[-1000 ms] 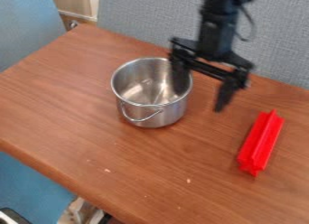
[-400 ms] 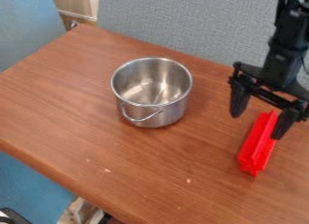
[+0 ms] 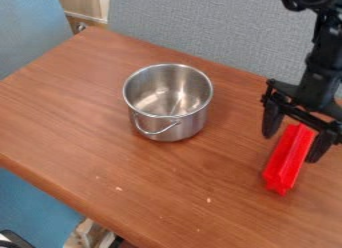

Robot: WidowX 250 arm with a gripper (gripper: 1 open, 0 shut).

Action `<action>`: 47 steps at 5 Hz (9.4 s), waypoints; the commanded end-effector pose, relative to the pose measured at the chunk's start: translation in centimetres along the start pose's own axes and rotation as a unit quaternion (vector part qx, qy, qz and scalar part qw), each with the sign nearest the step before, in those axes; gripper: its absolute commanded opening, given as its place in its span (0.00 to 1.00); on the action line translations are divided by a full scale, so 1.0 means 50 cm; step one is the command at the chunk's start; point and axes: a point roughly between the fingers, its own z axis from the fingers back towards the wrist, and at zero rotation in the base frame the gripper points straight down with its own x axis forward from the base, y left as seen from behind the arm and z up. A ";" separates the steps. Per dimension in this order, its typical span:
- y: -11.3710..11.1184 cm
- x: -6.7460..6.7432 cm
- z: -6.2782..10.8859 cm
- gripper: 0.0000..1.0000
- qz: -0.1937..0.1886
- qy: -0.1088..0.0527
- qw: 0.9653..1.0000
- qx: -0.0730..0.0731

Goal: Put the red object in the metal pot

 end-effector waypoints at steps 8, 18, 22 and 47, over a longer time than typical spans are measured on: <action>0.011 0.058 -0.005 1.00 -0.013 -0.034 0.999 -0.011; 0.025 0.055 -0.008 1.00 -0.017 -0.040 0.999 -0.024; 0.021 0.061 -0.024 0.00 -0.019 -0.027 0.999 -0.030; 0.391 -0.045 0.145 1.00 0.260 -0.076 0.963 -0.011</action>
